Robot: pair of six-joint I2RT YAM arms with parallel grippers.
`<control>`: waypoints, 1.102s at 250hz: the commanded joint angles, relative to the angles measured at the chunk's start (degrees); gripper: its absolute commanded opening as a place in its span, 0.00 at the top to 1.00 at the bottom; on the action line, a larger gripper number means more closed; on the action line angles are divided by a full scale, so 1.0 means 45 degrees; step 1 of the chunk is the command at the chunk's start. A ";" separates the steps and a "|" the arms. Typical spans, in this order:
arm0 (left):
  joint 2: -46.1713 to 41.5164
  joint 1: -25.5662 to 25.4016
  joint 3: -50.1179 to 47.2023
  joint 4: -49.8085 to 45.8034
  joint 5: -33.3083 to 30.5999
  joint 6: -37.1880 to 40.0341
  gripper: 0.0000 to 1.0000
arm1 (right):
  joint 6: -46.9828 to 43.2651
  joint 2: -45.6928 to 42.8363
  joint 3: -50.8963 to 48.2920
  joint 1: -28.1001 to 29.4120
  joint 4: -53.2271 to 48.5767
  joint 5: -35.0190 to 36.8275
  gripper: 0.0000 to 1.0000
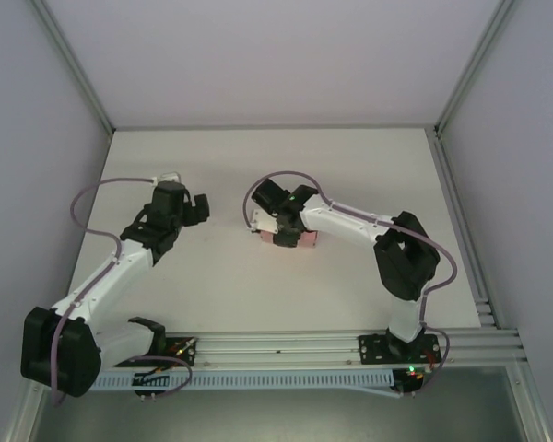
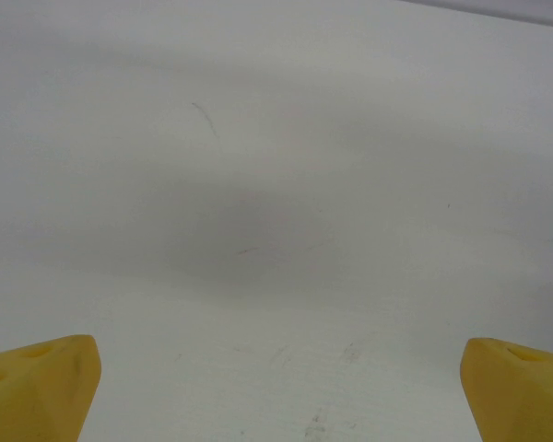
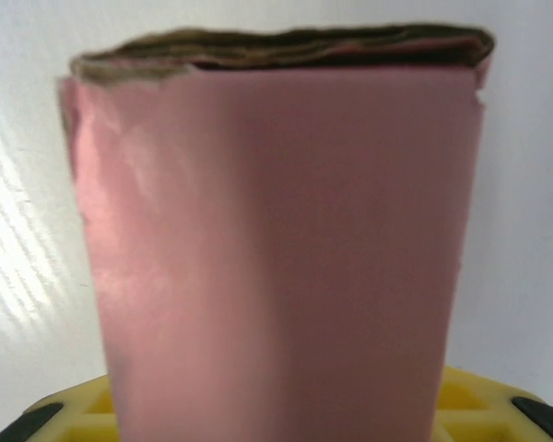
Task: Assemble paper box
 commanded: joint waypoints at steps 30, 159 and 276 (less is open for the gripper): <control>-0.0656 0.0099 -0.0092 0.0354 -0.1390 0.0210 0.00 | -0.2625 0.0231 -0.0826 0.0567 0.3540 0.4623 0.58; -0.1427 0.0661 -0.2291 0.4770 -0.3024 0.2649 0.00 | -0.1144 -0.2527 -0.4805 0.2361 0.4469 0.3079 0.00; -0.1000 0.1843 -0.5722 1.1582 -0.1734 0.5316 0.00 | 0.5511 -1.0562 -0.9565 -0.2503 0.9871 0.2959 0.00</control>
